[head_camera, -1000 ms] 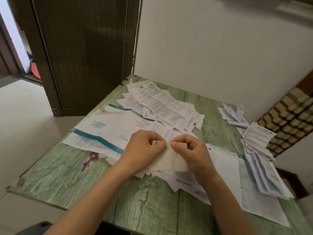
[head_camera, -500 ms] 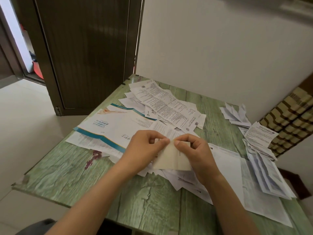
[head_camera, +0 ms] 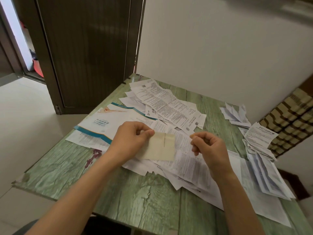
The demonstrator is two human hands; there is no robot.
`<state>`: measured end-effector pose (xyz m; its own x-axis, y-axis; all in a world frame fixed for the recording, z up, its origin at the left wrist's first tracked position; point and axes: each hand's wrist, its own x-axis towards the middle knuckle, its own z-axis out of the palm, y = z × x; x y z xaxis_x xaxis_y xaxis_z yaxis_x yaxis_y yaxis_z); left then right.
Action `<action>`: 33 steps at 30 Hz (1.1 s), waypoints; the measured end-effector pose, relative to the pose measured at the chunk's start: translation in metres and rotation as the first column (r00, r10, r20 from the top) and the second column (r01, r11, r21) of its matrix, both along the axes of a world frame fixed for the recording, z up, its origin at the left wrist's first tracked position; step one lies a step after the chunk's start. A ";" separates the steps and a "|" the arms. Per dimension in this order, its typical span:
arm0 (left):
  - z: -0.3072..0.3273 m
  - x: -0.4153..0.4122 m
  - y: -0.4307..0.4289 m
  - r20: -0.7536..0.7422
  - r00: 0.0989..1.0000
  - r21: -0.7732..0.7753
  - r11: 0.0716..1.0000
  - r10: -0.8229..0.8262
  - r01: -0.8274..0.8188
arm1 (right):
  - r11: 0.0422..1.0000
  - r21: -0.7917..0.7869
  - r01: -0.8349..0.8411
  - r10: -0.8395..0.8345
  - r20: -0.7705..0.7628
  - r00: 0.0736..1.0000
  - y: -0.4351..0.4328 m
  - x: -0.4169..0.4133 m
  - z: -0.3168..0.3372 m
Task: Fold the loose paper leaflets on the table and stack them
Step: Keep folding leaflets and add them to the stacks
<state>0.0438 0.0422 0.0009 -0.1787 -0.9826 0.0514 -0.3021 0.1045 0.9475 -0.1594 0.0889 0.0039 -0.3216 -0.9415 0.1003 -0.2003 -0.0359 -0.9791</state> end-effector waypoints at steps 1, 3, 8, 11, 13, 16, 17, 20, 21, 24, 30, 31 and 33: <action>0.000 0.001 0.001 0.003 1.000 -0.002 1.000 -0.009 0.009 | 1.000 -0.003 -0.023 0.023 0.022 0.999 0.000 0.002 0.000; -0.002 -0.002 0.004 0.002 0.999 -0.003 0.999 -0.033 0.033 | 0.993 0.028 -0.113 0.112 0.025 0.993 0.001 0.010 -0.002; -0.004 -0.012 0.009 0.039 0.995 -0.004 0.996 -0.093 0.093 | 0.974 0.090 -0.207 0.212 -0.045 0.976 0.004 0.016 -0.003; -0.003 -0.016 0.010 -0.016 0.993 0.031 0.992 -0.121 0.121 | 0.992 0.046 -0.120 0.122 -0.051 0.991 0.007 0.009 0.001; -0.003 -0.015 0.010 -0.105 0.989 0.079 0.990 -0.106 0.114 | 0.999 0.000 -0.033 0.033 -0.006 0.999 0.010 0.002 0.005; 0.001 -0.018 0.013 -0.191 0.977 0.124 0.985 -0.094 0.119 | 0.983 -0.086 0.161 -0.153 0.097 0.983 0.030 -0.025 0.020; 0.002 -0.021 0.014 -0.193 0.976 0.122 0.985 -0.097 0.122 | 0.966 -0.110 0.235 -0.222 0.117 0.968 0.039 -0.038 0.025; 0.004 -0.029 0.020 -0.185 0.975 0.111 0.984 -0.120 0.142 | 0.876 -0.157 0.456 -0.444 0.108 0.890 0.069 -0.081 0.036; 0.005 -0.031 0.023 -0.184 0.975 0.111 0.983 -0.127 0.149 | 0.834 -0.164 0.527 -0.522 0.081 0.849 0.077 -0.096 0.039; 0.005 -0.036 0.028 -0.188 0.973 0.115 0.981 -0.131 0.155 | 0.732 -0.142 0.666 -0.677 -0.053 0.734 0.095 -0.137 0.035; 0.009 -0.046 0.038 -0.232 0.962 0.119 0.977 -0.143 0.174 | 0.749 0.095 0.655 -0.469 -0.623 0.626 0.107 -0.157 -0.015; 0.009 -0.046 0.039 -0.235 0.962 0.123 0.977 -0.141 0.174 | 0.748 0.093 0.657 -0.451 -0.655 0.606 0.107 -0.156 -0.019; 0.008 -0.046 0.040 -0.242 0.960 0.120 0.978 -0.139 0.172 | 0.742 0.051 0.668 -0.450 -0.701 0.553 0.108 -0.154 -0.019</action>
